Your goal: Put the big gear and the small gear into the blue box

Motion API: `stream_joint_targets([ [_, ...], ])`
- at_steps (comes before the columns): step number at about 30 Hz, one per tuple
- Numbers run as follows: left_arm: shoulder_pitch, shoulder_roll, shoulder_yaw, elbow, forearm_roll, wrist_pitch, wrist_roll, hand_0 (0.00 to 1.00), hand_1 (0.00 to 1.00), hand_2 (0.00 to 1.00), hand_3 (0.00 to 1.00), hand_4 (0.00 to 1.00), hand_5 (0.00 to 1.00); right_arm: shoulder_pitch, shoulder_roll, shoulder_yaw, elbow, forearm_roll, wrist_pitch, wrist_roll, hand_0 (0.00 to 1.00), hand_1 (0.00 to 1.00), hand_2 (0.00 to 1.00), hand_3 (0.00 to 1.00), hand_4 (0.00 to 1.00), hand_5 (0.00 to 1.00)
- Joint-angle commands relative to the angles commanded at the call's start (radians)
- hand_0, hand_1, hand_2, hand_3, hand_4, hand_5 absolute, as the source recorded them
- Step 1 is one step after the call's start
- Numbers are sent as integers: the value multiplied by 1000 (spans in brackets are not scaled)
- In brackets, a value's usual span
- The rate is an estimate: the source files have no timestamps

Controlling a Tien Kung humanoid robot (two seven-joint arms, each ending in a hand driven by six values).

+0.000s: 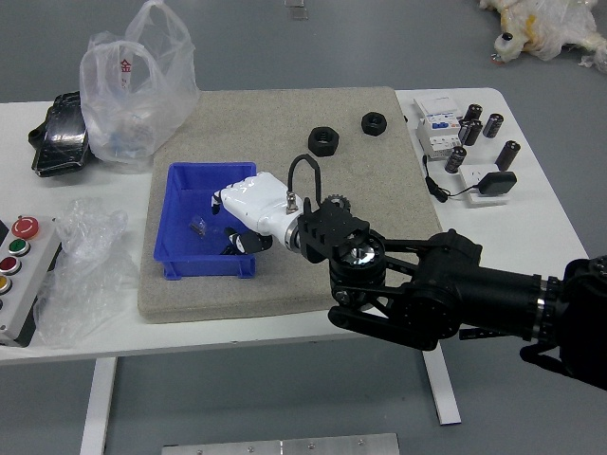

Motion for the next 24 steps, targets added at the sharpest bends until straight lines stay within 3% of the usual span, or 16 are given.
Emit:
stream_joint_targets([
  [2,-1,0,1,0,-1,0,-1,626,447,492,642,632,283,-4,-3,13,6,-4,-4,2,386,671,875,939,707,283],
  [6,0,-1,2,1,-3,0,-2,626,447,492,642,632,283,-26,-37,89,17,-19,-22,7,386,671,875,939,707,283],
  [13,3,-1,7,2,-11,3,-6,625,446,494,643,632,282,-103,-147,253,-24,-29,-8,-21,381,662,871,927,734,280],
  [14,4,-1,7,2,-12,3,-6,626,446,493,643,632,282,-119,-161,275,-30,-28,-3,-26,419,719,921,954,916,442],
  [17,5,-3,8,2,-14,4,-6,626,446,493,643,632,282,-177,-196,343,-47,-27,6,-32,419,719,921,954,916,442],
  [24,3,-7,13,3,-20,5,-10,625,446,493,643,633,283,-275,-213,422,-93,-25,-1,-16,432,743,918,943,954,478],
])
